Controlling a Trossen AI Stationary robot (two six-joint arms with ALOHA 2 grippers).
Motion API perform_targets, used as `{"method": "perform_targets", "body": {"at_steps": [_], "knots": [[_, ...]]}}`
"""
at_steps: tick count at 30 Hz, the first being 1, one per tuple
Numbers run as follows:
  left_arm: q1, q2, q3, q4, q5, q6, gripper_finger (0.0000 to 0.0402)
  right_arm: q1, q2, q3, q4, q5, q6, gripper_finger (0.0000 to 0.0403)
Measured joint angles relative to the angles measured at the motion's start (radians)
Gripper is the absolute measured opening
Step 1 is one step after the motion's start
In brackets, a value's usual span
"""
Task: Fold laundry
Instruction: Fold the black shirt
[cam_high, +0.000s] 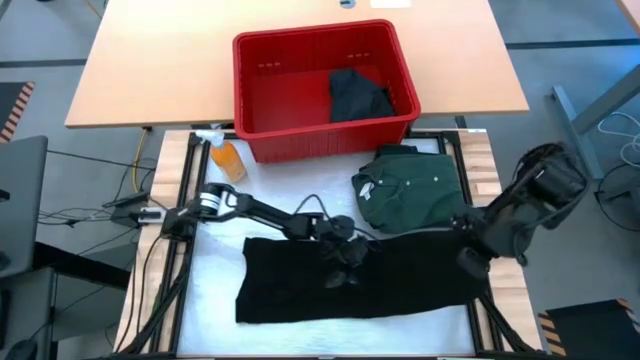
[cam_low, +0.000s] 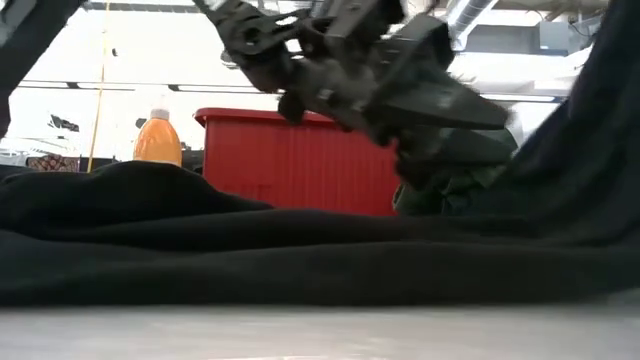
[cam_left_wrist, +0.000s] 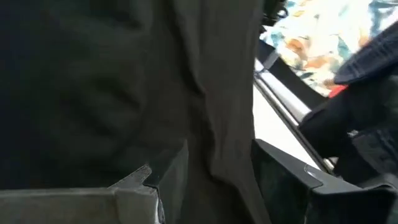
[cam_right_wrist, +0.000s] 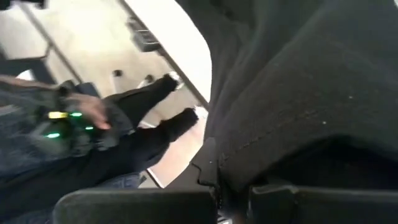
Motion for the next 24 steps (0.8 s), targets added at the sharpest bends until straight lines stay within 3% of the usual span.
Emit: {"method": "perform_targets", "body": {"at_steps": [7,11,17,24], "knots": [[-0.015,0.16,0.232,-0.118,0.11,-0.024,0.0167,-0.014,0.005,0.152,-0.003,-0.018,-0.143,0.0029],[-0.014,0.215,0.315,-0.126,0.109,-0.04,0.0167,-0.014,-0.002,0.253,-0.003,0.026,-0.234,0.0029],[-0.008,0.255,0.396,-0.134,0.045,-0.021,0.0167,-0.024,-0.002,0.348,-0.001,0.09,-0.375,0.0029],[0.001,0.255,0.439,-0.123,-0.135,-0.001,0.0167,-0.096,-0.001,0.375,0.038,0.092,-0.537,0.0031]]}}
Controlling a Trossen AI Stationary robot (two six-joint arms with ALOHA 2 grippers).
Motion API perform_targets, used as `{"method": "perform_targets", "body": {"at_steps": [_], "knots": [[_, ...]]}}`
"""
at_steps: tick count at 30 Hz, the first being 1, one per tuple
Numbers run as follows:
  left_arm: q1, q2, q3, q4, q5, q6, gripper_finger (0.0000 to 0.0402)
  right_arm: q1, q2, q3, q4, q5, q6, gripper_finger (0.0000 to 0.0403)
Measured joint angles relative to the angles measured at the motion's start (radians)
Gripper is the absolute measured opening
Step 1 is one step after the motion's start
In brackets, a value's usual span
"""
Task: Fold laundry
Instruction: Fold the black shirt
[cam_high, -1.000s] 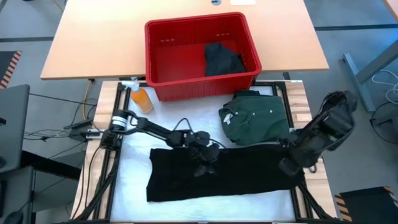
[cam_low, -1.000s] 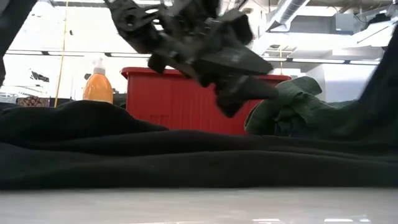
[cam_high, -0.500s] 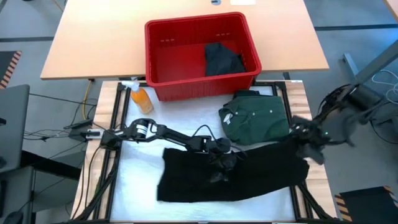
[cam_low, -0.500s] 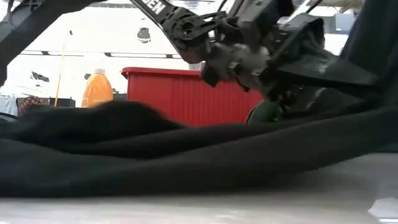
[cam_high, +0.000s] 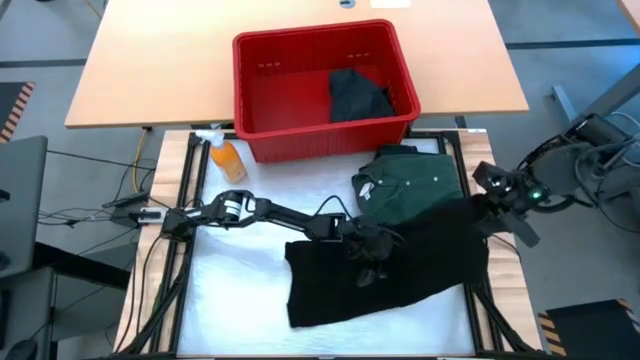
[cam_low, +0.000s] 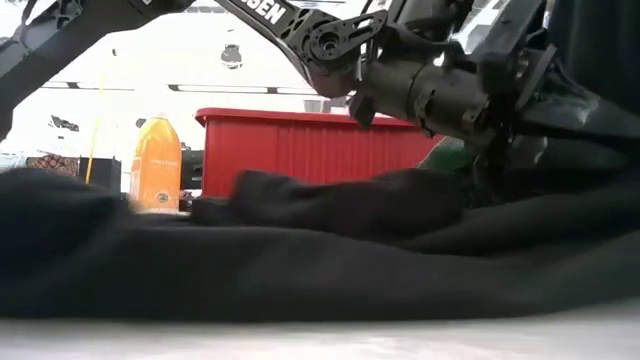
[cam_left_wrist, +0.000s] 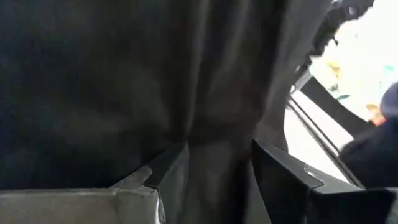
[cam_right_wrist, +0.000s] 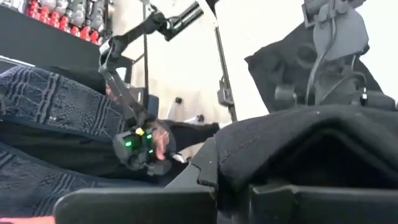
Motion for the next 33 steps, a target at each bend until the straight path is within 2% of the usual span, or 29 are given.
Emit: {"method": "perform_targets", "body": {"at_steps": [2,5,8,10,13,16,18,20,25,30,33], "knots": [[0.009,-0.005,0.003,-0.013,0.022,-0.006,0.0167,-0.028,0.009,0.001,-0.005,-0.003,-0.03,0.0031],[0.034,-0.043,0.001,-0.158,0.163,-0.049,0.0167,-0.074,0.044,0.001,-0.032,-0.06,-0.069,0.003],[0.064,-0.116,0.002,-0.404,0.259,-0.021,0.0167,-0.114,0.097,-0.009,-0.037,-0.129,-0.128,0.003],[0.079,-0.172,0.002,-0.607,0.271,0.07,0.0167,-0.14,0.144,-0.017,-0.036,-0.148,-0.172,0.0031],[0.092,-0.268,0.002,-0.905,0.187,0.237,0.0167,-0.19,0.223,-0.046,-0.038,-0.167,-0.249,0.0031],[0.092,-0.394,0.002,-1.212,0.026,0.379,0.0167,-0.261,0.31,-0.072,-0.04,-0.18,-0.304,0.003],[0.092,-0.48,-0.018,-1.371,-0.08,0.429,0.0167,-0.307,0.372,-0.071,-0.037,-0.187,-0.338,0.0031],[0.092,-0.568,-0.055,-1.474,-0.141,0.431,0.0167,-0.347,0.444,-0.07,-0.029,-0.211,-0.378,0.0032],[0.092,-0.822,-0.149,-1.518,-0.261,0.369,0.0167,-0.403,0.637,-0.071,0.053,-0.305,-0.512,0.0032],[0.092,-1.019,-0.218,-1.525,-0.444,0.313,0.0167,-0.456,0.783,-0.071,0.281,-0.504,-0.614,0.0035],[0.098,-1.129,-0.242,-1.535,-0.5,0.285,0.0167,-0.499,0.836,-0.071,0.411,-0.597,-0.618,0.0035]]}}
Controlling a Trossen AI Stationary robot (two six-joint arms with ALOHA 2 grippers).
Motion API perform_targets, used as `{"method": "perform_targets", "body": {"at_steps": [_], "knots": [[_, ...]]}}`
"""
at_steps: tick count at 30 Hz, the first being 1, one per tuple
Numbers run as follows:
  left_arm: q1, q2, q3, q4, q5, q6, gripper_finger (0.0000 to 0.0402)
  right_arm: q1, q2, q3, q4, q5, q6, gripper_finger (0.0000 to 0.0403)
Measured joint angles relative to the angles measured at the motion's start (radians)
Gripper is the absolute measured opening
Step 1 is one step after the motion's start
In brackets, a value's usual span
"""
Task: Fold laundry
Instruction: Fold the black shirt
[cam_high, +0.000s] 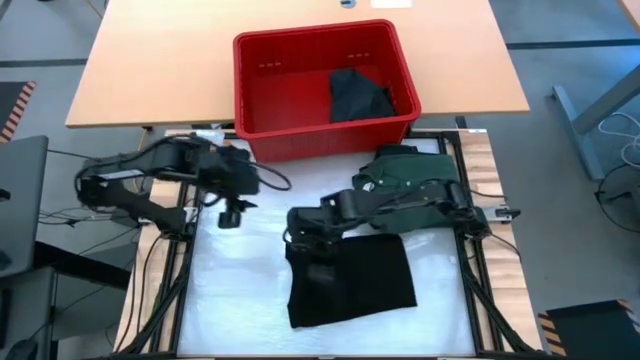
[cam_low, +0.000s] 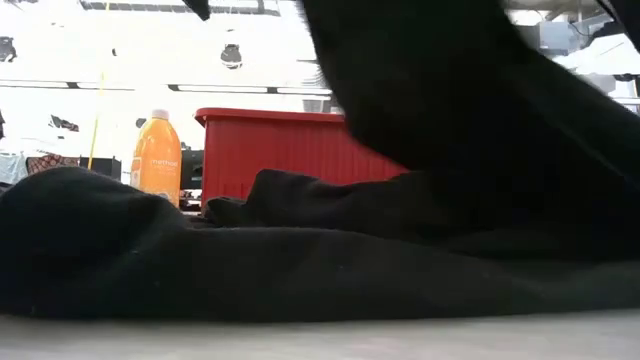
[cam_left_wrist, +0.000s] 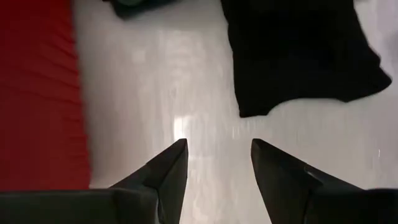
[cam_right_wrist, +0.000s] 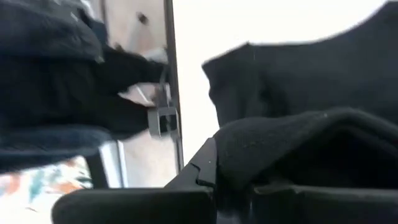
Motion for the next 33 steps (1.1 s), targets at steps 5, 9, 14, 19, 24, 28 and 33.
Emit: {"method": "perform_targets", "body": {"at_steps": [5,9,14,19,24,28,33], "knots": [[0.021,-0.11,-0.026,-0.003,-0.008,-0.018,0.0167,-0.042,0.071,0.001,0.128,-0.062,0.07,0.0057],[0.036,-0.16,-0.026,-0.008,-0.013,-0.001,0.0167,-0.047,0.117,0.001,0.138,-0.113,0.079,0.0106],[0.038,-0.168,-0.026,-0.024,-0.021,0.065,0.0167,-0.046,0.148,0.001,0.123,-0.154,0.141,0.0182],[0.052,-0.141,-0.025,-0.013,-0.006,0.136,0.0167,-0.047,0.132,0.002,0.111,-0.148,0.243,0.0235],[0.063,-0.088,-0.072,0.035,0.201,0.148,0.0167,-0.016,0.062,0.001,-0.108,-0.004,0.271,0.0242],[0.053,-0.086,-0.24,0.199,0.46,0.14,0.0167,0.07,-0.016,0.002,-0.403,0.202,0.298,0.0234],[0.03,-0.087,-0.464,0.52,0.548,0.042,0.0167,0.167,-0.157,-0.202,-0.337,0.274,0.464,0.0232]]}}
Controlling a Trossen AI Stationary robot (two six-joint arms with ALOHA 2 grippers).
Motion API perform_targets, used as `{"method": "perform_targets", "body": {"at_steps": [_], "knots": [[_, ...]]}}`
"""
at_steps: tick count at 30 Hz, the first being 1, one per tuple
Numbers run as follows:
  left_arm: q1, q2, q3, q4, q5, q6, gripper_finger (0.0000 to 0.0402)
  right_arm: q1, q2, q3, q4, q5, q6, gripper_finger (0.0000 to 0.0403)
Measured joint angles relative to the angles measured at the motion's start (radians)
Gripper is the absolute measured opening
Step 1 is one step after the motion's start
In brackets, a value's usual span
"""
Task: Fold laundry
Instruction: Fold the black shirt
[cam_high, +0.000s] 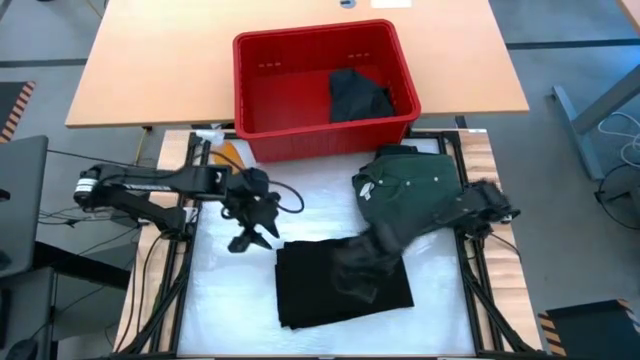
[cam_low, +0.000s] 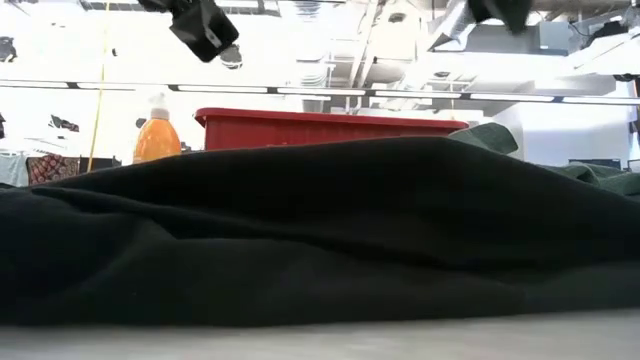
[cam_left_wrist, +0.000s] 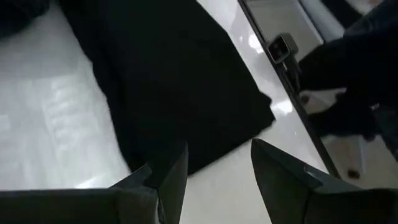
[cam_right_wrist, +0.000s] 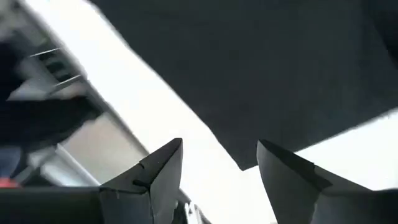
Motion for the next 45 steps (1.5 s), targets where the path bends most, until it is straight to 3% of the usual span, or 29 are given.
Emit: {"method": "perform_targets", "body": {"at_steps": [4,10,16,22,28,30,33,35,37,45], "knots": [[-0.027,0.013,-0.101,0.176,-0.009,-0.073,0.0167,0.08,-0.181,-0.363,0.135,0.107,0.281,0.0232],[-0.065,0.045,-0.154,0.335,-0.102,-0.153,0.0167,0.2,-0.492,-0.887,0.587,0.352,0.724,0.0232],[-0.071,0.154,-0.156,0.51,-0.116,-0.271,0.0167,0.29,-0.605,-1.16,0.735,0.468,0.855,0.0232],[-0.085,0.281,-0.156,0.653,-0.112,-0.416,0.0167,0.369,-0.59,-1.259,0.826,0.561,0.899,0.0231],[-0.12,0.385,-0.155,0.831,-0.118,-0.561,0.0167,0.409,-0.53,-1.383,1.142,0.636,0.892,0.0224],[-0.134,0.412,-0.155,0.876,-0.123,-0.603,0.0167,0.423,-0.504,-1.378,1.148,0.655,0.899,0.0202],[-0.156,0.448,-0.147,0.922,-0.145,-0.647,0.0167,0.443,-0.506,-1.373,1.117,0.679,0.902,0.0126],[-0.169,0.466,-0.148,0.956,-0.158,-0.671,0.0167,0.448,-0.539,-1.373,1.101,0.701,0.901,0.0056],[-0.182,0.481,-0.146,0.989,-0.18,-0.692,0.0167,0.452,-0.589,-1.373,1.102,0.698,0.871,0.0023],[-0.196,0.583,-0.145,1.177,-0.191,-0.735,0.0167,0.422,-0.876,-1.275,0.9,0.71,0.697,0.0022]]}}
